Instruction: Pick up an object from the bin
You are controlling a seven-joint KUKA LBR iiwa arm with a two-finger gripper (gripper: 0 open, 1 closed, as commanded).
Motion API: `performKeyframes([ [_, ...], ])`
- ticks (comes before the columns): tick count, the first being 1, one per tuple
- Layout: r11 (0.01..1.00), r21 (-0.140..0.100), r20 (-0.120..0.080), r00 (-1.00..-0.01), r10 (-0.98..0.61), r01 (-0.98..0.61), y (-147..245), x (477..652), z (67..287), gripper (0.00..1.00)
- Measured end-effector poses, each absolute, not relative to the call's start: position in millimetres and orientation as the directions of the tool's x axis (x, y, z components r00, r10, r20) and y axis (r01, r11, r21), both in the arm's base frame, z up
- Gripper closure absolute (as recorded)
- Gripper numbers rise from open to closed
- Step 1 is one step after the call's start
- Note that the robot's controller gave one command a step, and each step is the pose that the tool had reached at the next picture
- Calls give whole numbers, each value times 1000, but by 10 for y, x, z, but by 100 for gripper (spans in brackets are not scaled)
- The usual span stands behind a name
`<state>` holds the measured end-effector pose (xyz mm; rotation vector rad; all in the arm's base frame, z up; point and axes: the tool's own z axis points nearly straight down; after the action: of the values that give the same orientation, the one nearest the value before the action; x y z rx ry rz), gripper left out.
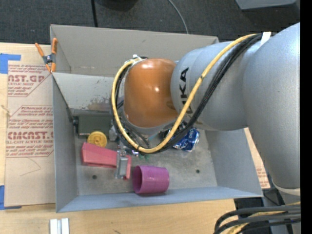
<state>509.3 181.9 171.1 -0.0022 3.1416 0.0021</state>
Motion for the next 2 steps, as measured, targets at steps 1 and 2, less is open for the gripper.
performKeyframes([
  [1, 1000, 3, -4, -1000, -19, -19, 1931, 5025, 1260, 0],
  [2, 998, 7, -17, -998, -55, -55, 1952, 5077, 802, 0],
])
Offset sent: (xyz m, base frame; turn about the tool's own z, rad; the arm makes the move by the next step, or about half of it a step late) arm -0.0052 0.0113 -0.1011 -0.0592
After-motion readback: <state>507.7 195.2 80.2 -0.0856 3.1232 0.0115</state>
